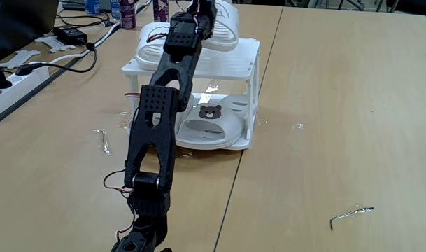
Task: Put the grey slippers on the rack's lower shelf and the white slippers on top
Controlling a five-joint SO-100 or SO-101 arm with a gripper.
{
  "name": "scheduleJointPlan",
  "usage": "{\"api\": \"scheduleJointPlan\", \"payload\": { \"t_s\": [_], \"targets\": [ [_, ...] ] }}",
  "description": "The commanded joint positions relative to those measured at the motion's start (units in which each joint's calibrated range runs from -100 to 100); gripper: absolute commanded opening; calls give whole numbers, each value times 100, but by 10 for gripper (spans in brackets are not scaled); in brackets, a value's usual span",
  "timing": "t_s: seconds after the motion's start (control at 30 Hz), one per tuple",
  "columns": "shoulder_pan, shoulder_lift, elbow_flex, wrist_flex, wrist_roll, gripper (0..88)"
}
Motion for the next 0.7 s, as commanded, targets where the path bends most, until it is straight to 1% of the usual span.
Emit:
{"api": "scheduleJointPlan", "payload": {
  "t_s": [0.0, 0.23, 0.67],
  "targets": [
    [13, -182, -496, -63, 42, 10],
    [-102, -198, -442, -63, 42, 15],
    [-11, -182, -424, -55, 42, 8]
  ]
}}
